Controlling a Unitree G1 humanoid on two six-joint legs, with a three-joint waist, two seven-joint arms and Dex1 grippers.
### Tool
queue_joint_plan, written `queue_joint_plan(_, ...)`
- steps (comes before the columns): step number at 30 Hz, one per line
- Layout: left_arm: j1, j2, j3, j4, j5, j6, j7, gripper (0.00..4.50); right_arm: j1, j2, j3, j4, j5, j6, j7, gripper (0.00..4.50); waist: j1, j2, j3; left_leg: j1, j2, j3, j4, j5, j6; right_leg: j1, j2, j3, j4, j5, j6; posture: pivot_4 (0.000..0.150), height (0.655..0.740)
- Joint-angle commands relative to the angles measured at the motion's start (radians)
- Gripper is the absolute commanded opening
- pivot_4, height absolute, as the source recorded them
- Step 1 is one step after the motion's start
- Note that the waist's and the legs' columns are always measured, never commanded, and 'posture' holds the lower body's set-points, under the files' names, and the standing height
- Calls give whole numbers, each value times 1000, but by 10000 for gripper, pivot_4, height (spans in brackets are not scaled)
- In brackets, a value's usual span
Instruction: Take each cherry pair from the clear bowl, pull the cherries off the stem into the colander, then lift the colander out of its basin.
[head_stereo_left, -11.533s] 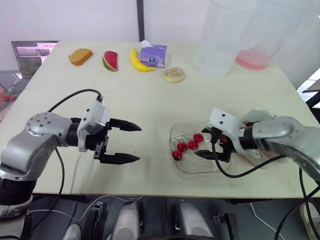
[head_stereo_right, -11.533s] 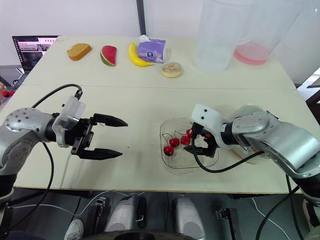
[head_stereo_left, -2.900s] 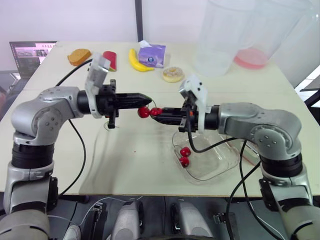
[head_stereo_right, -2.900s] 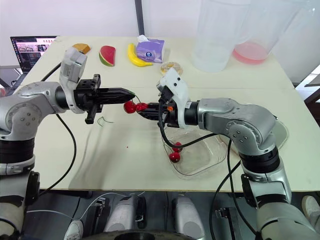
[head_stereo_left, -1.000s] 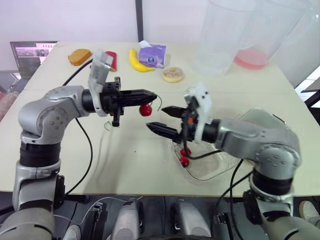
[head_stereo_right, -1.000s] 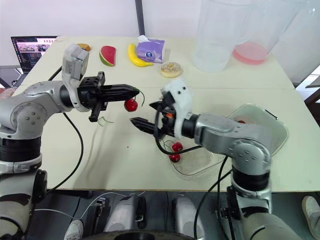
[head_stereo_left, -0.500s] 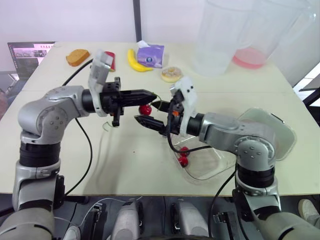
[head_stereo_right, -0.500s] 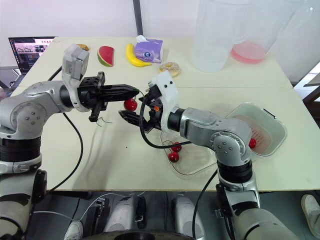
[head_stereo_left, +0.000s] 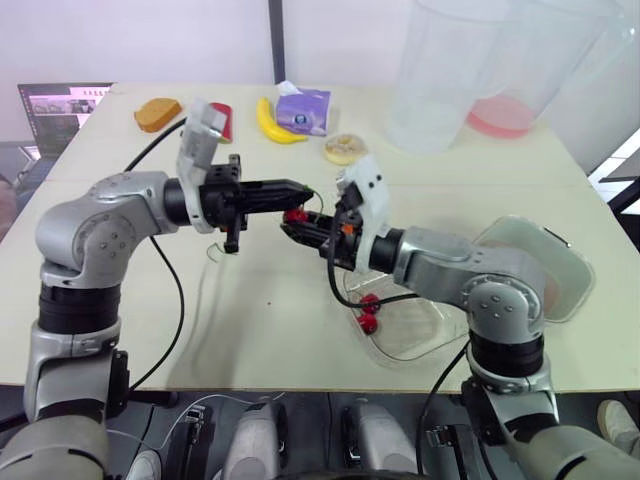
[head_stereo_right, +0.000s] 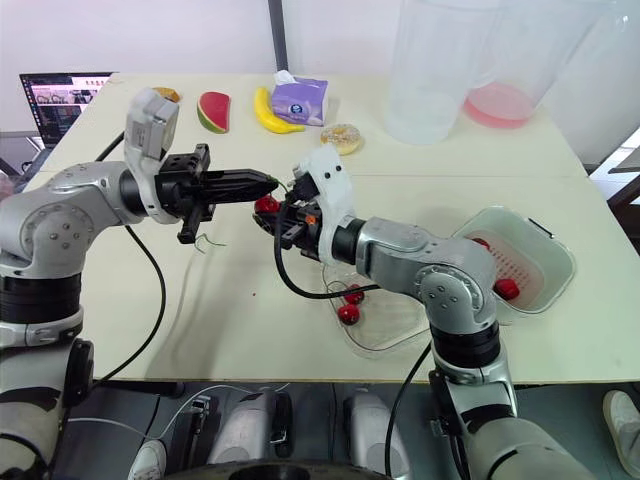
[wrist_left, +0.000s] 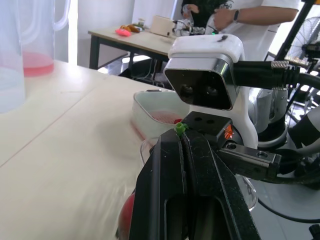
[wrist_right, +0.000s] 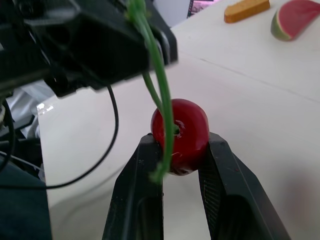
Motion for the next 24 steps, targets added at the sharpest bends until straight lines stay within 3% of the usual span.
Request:
queue_joint_plan(1, -36, 5, 27, -22, -19, -13, -4, 0, 84, -67, 36, -28, -28, 40, 25, 4939, 2, 0, 0, 0, 0, 0, 0, 0, 0, 0, 0, 0, 0, 0, 0, 1500, 7400)
queue_joint_plan(7, -35, 11, 28, -14, -18, -16, -8, 0, 142, -103, -14, -64, -31, 38, 31, 4939, -2, 0, 0, 0, 0, 1, 0, 0, 0, 0, 0, 0, 0, 0, 0, 1500, 7400)
queue_joint_plan(11, -35, 20, 37, -3, -15, -16, -9, 0, 151, -150, -168, -124, 43, 59, 23, 4939, 3, 0, 0, 0, 0, 0, 0, 0, 0, 0, 1, 0, 0, 0, 0, 1500, 7400)
queue_joint_plan(14, -27, 45, 38, 11, -1, -25, -20, 0, 149, -207, -366, -159, 193, 72, -13, 4939, 4, 0, 0, 0, 0, 0, 0, 0, 0, 0, 0, 0, 0, 0, 0, 1500, 7400)
queue_joint_plan(19, -18, 69, 36, 24, 9, -37, -32, 0, 194, -392, -573, -157, 382, 90, -88, 4939, 4, 0, 0, 0, 0, 0, 0, 0, 0, 0, 0, 0, 0, 0, 0, 1500, 7400)
queue_joint_plan(24, -12, 70, 34, 21, 9, -41, -32, 0, 439, -650, -756, -165, 364, 156, -45, 4939, 8, 0, 0, -1, -1, 0, -1, 0, 0, 0, 0, 0, -2, 0, 0, 1500, 7400)
